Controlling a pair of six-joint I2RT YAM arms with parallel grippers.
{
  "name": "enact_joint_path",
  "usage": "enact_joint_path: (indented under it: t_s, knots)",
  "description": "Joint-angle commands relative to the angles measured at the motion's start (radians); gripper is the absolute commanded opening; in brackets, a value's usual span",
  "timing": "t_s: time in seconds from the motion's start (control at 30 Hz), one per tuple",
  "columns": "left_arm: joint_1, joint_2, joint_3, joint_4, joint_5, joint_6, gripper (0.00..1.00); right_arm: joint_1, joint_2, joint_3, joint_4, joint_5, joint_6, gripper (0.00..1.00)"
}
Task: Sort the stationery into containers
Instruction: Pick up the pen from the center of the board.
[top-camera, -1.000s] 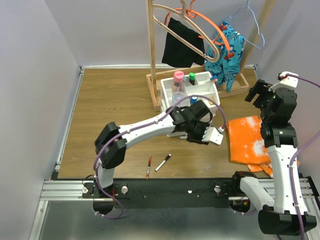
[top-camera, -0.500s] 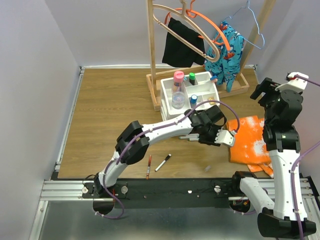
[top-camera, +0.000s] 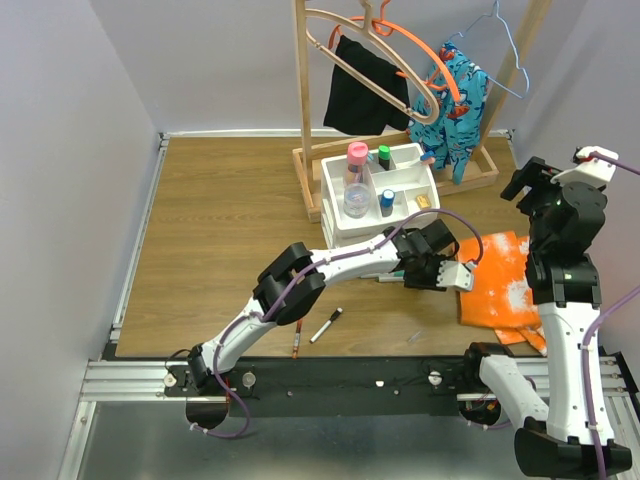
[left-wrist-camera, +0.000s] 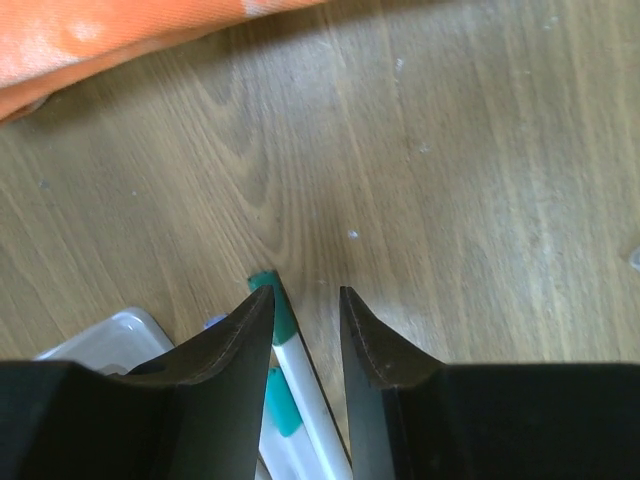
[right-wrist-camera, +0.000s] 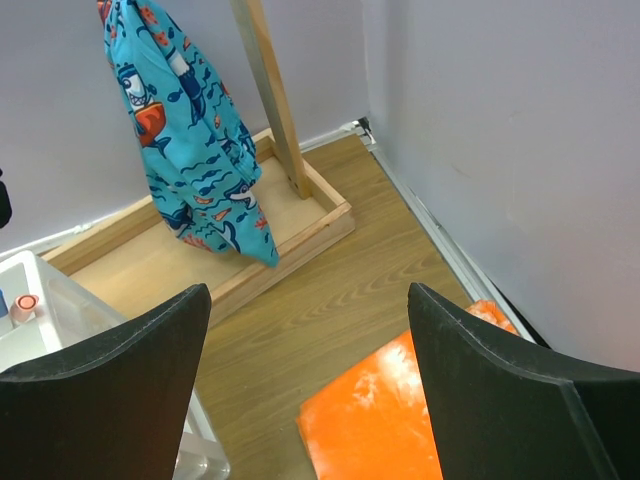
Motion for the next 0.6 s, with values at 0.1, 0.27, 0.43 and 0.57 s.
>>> enact_joint_path:
  t_s: [0.1,0.27,0.43,0.57]
  knots:
    - [0.026,0.065,0.083,-0.003,-0.031,-0.004,0.40,-0.009,-0.003,-0.034,-0.014,-0.019,0.015,0.87]
    - [0.054,0.089,0.117,-0.024,-0.019,-0.015,0.38,-0.009,0.006,-0.037,-0.014,-0.025,0.016,0.87]
    - [0.066,0.097,0.120,-0.032,-0.008,-0.021,0.38,-0.009,0.013,-0.047,-0.014,-0.031,0.015,0.87]
    - [0.066,0.097,0.108,-0.045,0.015,-0.039,0.38,-0.010,0.019,-0.050,-0.009,-0.037,0.015,0.87]
